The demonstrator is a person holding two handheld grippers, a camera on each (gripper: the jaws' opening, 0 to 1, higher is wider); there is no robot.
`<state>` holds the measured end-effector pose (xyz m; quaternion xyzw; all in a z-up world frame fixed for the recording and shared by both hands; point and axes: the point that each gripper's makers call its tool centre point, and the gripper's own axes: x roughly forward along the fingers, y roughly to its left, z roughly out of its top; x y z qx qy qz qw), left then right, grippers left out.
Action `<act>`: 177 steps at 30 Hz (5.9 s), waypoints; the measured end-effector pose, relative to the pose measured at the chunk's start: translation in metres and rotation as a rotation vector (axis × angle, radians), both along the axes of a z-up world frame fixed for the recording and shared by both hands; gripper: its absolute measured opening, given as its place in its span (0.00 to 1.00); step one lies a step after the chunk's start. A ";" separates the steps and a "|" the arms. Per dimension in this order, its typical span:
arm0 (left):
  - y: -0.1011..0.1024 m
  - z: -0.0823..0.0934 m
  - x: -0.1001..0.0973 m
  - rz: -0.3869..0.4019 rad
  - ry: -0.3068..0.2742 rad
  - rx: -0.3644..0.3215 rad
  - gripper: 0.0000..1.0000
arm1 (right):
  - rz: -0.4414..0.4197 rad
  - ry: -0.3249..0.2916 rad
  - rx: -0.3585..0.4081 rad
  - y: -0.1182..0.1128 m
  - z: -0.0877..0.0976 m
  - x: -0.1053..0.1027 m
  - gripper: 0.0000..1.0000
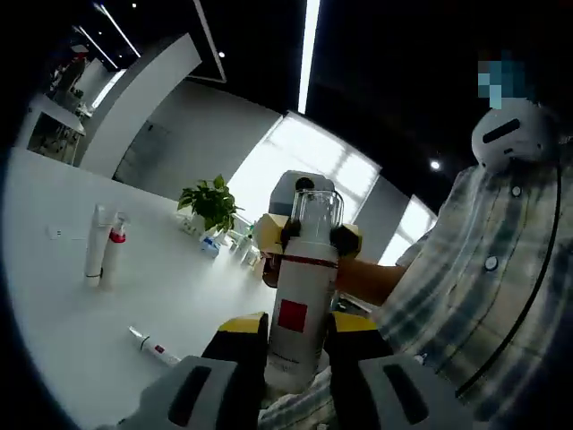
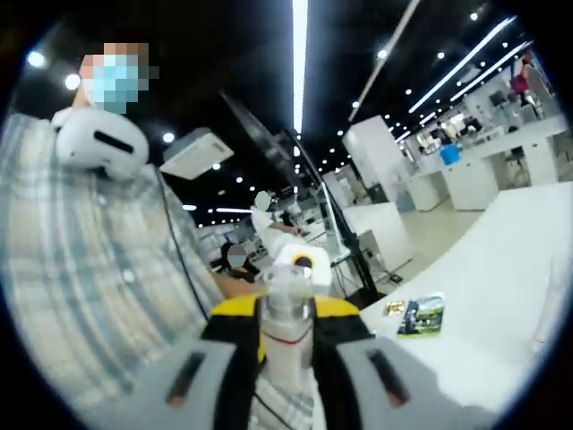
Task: Arrange the skincare products in the storage area until every visible bottle or jar stands upright without overlapping.
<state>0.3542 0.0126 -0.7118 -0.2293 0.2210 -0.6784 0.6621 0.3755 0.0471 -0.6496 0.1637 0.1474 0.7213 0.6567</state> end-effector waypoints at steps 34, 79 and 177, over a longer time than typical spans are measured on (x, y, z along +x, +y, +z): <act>0.046 -0.035 0.077 0.551 -0.399 0.576 0.22 | -0.657 0.272 -0.175 0.003 -0.037 0.087 0.22; 0.038 0.010 0.021 0.113 -0.093 0.044 0.23 | -0.137 -0.092 -0.112 0.034 0.016 0.034 0.21; 0.106 -0.089 0.044 0.887 0.021 0.633 0.25 | -0.761 -0.347 -0.481 -0.094 -0.243 0.266 0.21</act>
